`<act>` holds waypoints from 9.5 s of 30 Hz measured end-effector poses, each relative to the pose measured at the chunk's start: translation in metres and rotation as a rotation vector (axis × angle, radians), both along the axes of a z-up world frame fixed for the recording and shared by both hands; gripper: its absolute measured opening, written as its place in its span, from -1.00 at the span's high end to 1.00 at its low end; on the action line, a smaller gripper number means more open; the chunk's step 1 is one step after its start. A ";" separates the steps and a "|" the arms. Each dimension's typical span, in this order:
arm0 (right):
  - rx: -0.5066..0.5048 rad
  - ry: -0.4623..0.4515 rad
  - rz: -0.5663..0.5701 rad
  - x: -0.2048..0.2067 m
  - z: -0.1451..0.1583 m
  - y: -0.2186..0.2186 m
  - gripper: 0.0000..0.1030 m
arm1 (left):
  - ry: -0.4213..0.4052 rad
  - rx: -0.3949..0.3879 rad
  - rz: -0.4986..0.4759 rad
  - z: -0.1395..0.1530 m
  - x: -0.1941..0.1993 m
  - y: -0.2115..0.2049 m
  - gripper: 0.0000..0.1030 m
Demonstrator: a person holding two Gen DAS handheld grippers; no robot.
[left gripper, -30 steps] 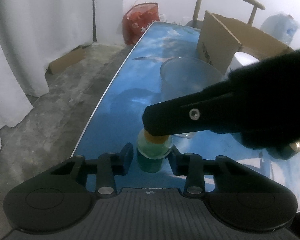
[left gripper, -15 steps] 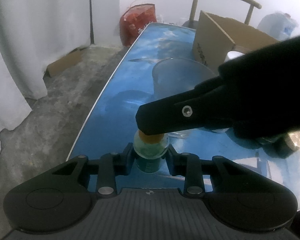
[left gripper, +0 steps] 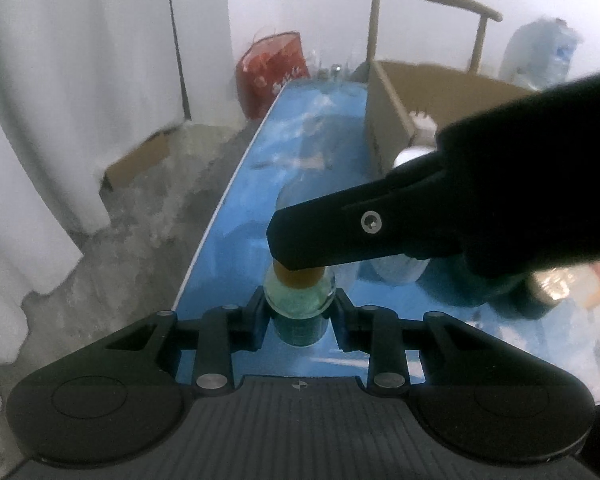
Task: Organize rigid objects
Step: 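Lift the dropper bottle with the right gripper and carry it over the box, then lower the dropper bottle upright into the box and open the right gripper, then withdraw the right gripper and move it down to the gold-lidded round jar, then close the right gripper around the gold-lidded jar, then lift the gold-lidded jar with the right gripper and carry it over the box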
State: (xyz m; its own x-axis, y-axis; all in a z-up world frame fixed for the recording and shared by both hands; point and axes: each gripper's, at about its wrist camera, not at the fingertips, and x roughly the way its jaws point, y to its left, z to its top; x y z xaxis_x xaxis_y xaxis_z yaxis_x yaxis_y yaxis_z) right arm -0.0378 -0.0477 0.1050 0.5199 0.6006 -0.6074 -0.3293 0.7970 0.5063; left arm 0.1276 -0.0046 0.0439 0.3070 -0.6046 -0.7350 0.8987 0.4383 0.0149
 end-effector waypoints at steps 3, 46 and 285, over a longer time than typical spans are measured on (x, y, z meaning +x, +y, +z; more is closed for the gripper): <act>0.021 -0.041 -0.012 -0.008 0.018 -0.010 0.57 | -0.036 -0.011 -0.019 0.021 -0.011 -0.006 0.40; 0.250 0.191 -0.330 0.061 -0.026 -0.259 0.68 | 0.161 0.327 -0.313 -0.016 -0.063 -0.251 0.40; 0.082 0.160 -0.382 0.036 0.048 -0.300 0.10 | 0.064 0.120 -0.354 0.049 -0.116 -0.260 -0.08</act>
